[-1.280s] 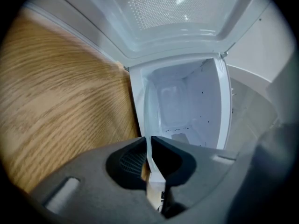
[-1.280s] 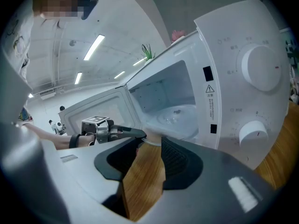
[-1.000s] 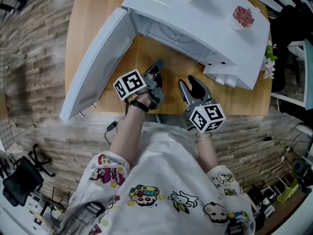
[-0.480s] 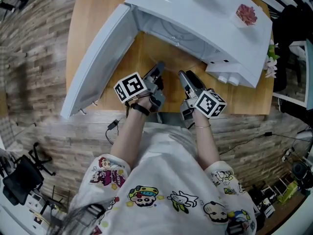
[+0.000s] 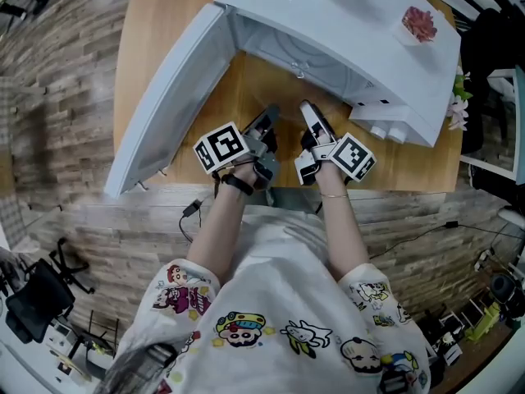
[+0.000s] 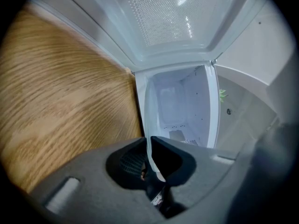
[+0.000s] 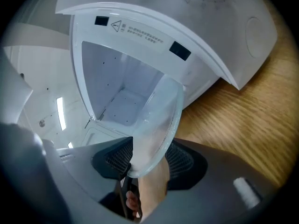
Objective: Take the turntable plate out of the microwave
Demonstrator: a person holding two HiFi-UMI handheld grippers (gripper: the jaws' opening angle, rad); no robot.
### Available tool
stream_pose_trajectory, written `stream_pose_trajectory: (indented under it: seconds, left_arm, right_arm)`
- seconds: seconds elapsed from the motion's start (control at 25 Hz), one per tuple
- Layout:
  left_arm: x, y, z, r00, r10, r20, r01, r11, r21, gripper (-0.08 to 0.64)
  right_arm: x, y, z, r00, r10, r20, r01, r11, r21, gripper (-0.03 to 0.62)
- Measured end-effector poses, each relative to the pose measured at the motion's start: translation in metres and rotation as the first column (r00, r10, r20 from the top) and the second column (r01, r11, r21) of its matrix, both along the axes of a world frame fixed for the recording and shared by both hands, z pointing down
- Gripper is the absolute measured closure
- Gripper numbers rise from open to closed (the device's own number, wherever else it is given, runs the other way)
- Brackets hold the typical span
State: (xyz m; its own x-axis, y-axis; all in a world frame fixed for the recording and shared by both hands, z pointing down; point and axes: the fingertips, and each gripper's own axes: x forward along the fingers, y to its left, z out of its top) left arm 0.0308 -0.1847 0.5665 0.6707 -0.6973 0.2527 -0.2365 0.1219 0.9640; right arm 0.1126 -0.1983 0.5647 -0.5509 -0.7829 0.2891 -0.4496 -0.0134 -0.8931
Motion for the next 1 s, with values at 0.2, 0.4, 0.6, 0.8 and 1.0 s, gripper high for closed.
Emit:
stream_pose_trajectory:
  seconds: [0.2,0.4,0.6,0.8,1.0]
  left_arm:
    - [0.0,-0.001,-0.002,1.0,0.011,0.027,-0.012,1.0,0.028,0.525]
    - [-0.01,-0.018,-0.004,1.0,0.003,0.01,-0.003,0.998,0.06,0.424]
    - [-0.015,-0.044,0.002,1.0,0.007,0.024,-0.008,0.998,0.06,0.408]
    - [-0.015,-0.06,0.008,0.997,0.012,0.075,-0.016,0.998,0.053,0.443]
    - [-0.013,-0.063,0.005,0.995,0.045,0.087,-0.053,0.995,0.089,0.505]
  right_arm:
    - [0.002,-0.012,0.0,0.997,0.062,0.052,-0.062,0.998,-0.003,0.41]
    - [0.005,-0.015,0.002,0.993,0.094,0.064,-0.094,0.996,0.0,0.433]
    - [0.012,-0.018,0.008,0.989,0.138,0.058,-0.136,0.99,-0.026,0.48]
    - [0.013,-0.023,0.011,0.98,0.165,0.111,-0.16,0.986,-0.051,0.493]
    - [0.013,-0.02,0.013,0.971,0.192,0.144,-0.185,0.981,-0.06,0.505]
